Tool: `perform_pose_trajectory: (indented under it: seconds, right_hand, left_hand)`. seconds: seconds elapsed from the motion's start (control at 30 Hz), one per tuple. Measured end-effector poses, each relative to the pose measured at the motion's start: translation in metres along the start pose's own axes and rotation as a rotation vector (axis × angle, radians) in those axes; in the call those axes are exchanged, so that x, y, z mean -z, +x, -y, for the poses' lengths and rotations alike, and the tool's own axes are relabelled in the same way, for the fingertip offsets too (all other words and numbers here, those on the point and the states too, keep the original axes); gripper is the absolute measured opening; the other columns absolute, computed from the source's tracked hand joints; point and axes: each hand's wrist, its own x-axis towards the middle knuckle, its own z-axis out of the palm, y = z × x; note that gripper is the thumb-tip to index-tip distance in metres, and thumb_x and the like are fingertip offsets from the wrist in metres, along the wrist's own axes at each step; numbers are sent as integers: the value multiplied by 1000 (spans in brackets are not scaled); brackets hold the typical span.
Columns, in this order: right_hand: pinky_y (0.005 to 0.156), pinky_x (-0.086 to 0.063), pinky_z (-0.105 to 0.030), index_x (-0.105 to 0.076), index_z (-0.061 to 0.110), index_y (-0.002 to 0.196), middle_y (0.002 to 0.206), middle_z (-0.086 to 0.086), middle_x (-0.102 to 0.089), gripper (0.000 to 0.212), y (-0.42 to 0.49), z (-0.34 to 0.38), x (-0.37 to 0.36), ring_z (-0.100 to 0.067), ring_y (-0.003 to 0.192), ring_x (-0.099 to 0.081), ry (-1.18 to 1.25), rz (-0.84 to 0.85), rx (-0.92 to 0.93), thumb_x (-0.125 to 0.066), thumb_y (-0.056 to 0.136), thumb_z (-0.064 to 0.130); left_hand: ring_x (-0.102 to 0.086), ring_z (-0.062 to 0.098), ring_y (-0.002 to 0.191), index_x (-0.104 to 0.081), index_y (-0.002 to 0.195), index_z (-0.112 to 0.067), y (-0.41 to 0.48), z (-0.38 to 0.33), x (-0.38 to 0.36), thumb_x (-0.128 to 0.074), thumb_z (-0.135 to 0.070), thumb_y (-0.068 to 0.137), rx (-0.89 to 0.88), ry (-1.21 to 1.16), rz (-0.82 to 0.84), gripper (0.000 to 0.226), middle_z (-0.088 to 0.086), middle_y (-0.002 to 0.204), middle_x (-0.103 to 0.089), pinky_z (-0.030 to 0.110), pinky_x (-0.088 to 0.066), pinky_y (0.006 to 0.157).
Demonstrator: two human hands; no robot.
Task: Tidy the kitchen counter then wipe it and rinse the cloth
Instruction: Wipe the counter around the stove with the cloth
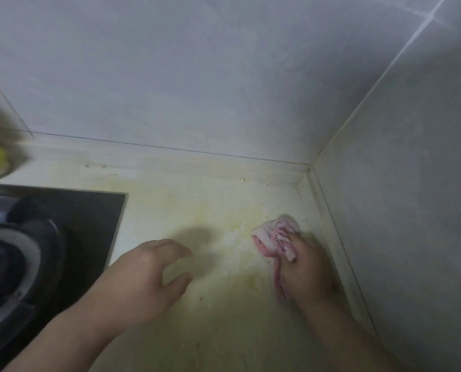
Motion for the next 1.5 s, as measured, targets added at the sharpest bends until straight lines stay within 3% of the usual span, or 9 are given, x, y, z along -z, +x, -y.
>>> perform_pose_trajectory:
  seconds: [0.17,0.47,0.67,0.9,1.07,1.13,1.23,1.33,1.5]
  right_hand:
    - [89,-44,-30,-64,30,124,113,1,-62,38,29,6,-4,-23,106,-56,-13,-7,-10,-58,89,15]
    - [84,-50,-32,-69,28,116,107,-4,-66,38,91,7,-20,-28,100,-59,-62,-38,34,-57,83,11]
    - [84,-49,-33,-69,23,116,107,-13,-67,42,124,17,-24,-34,100,-59,-157,9,93,-62,77,10]
    - [85,-52,-36,-70,22,116,113,-11,-68,41,128,14,-25,-33,101,-62,-132,9,79,-63,77,11]
    - [87,-52,-32,-63,30,123,117,-2,-66,38,126,10,-25,-28,103,-64,-24,66,-4,-57,85,26]
    - [90,-42,-27,-60,23,129,121,-7,-64,41,126,9,-24,-27,110,-60,11,129,-17,-60,88,18]
    - [90,-37,-26,-57,18,133,126,-10,-62,43,128,5,-25,-27,115,-58,-2,129,-24,-60,90,13]
    - [93,-40,-28,-57,19,133,126,-10,-61,44,127,6,-23,-26,114,-57,-19,127,-11,-61,90,15]
    - [88,-48,-28,-63,34,120,117,-1,-66,32,127,8,-24,-22,94,-61,-14,130,-3,-57,89,28]
  left_hand:
    - [-53,-3,109,-63,115,-33,33,0,8,-38,-63,71,-23,26,-48,58,-29,111,-57,18,-43,94]
    - [-52,-5,109,-62,114,-34,50,20,0,-41,-62,72,31,34,-30,55,-30,109,-56,16,-40,94]
    - [-52,-2,110,-63,116,-33,42,38,5,-50,-52,74,103,43,-63,47,-27,112,-56,20,-40,95]
    - [-57,25,113,-62,119,-11,54,93,38,-53,-25,74,208,189,-166,49,3,122,-62,30,-42,94]
    - [-54,28,106,-59,119,-13,66,99,36,-55,-8,79,302,242,-153,40,2,117,-57,38,-47,90]
    - [-55,27,100,-60,109,-13,67,97,42,-54,-11,78,337,239,-134,31,1,111,-56,41,-49,85]
    - [-57,25,101,-61,107,-13,71,101,54,-60,-14,75,348,278,-58,32,-2,112,-57,39,-50,84]
    - [-53,18,116,-59,125,-21,77,107,66,-69,-20,77,319,323,62,49,-5,129,-55,32,-44,97]
    - [-50,13,119,-59,127,-27,79,118,77,-74,-29,77,243,367,141,52,-9,133,-52,23,-37,97]
